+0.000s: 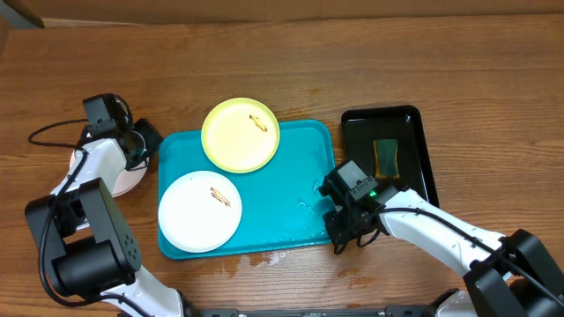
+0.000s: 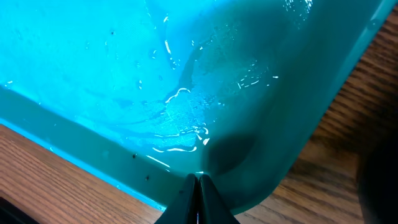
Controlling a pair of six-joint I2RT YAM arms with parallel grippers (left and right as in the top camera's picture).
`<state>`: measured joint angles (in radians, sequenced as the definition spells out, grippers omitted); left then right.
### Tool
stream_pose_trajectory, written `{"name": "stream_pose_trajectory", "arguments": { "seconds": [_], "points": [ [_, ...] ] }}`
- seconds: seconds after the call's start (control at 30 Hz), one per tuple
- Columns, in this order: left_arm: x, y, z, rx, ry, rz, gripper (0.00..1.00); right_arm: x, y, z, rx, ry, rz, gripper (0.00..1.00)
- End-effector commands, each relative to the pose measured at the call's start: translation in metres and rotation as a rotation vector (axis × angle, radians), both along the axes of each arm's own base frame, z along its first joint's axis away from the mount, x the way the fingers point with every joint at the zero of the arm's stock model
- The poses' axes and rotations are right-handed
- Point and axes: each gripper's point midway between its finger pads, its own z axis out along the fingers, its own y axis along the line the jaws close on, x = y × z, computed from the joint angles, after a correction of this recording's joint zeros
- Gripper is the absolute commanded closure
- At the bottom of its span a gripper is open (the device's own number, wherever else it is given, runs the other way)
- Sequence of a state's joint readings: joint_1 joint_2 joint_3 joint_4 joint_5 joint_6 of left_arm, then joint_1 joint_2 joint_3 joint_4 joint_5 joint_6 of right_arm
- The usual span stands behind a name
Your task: Clean dirty plates on tray and stack at the side
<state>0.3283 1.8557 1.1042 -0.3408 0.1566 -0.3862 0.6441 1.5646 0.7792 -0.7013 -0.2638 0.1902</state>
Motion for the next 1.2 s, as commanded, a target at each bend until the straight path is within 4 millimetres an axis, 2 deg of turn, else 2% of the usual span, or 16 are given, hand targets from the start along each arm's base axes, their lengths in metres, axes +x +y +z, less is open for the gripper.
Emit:
{"name": "stream_pose_trajectory", "arguments": {
  "seconds": [0.0,0.2,0.5,0.83,1.17],
  "points": [
    [0.003,-0.004,-0.005,0.018,0.013,-0.032,0.96,-0.012,-0.007,-0.007,-0.028,0.041,-0.012,0.96],
    [0.002,-0.009,-0.007,0.017,0.026,-0.043,0.96,-0.013,-0.008,-0.007,-0.035,0.052,-0.028,0.96],
    [-0.008,-0.004,-0.012,0.066,0.080,-0.022,0.96,-0.015,-0.009,-0.007,-0.040,0.061,-0.042,0.96],
    [-0.012,-0.022,-0.019,0.062,0.101,-0.061,0.96,-0.014,-0.009,-0.007,-0.040,0.060,-0.041,0.96],
    [-0.014,-0.028,-0.025,0.061,0.104,-0.074,0.96,-0.014,-0.009,-0.007,-0.040,0.061,-0.042,0.96]
  ]
}}
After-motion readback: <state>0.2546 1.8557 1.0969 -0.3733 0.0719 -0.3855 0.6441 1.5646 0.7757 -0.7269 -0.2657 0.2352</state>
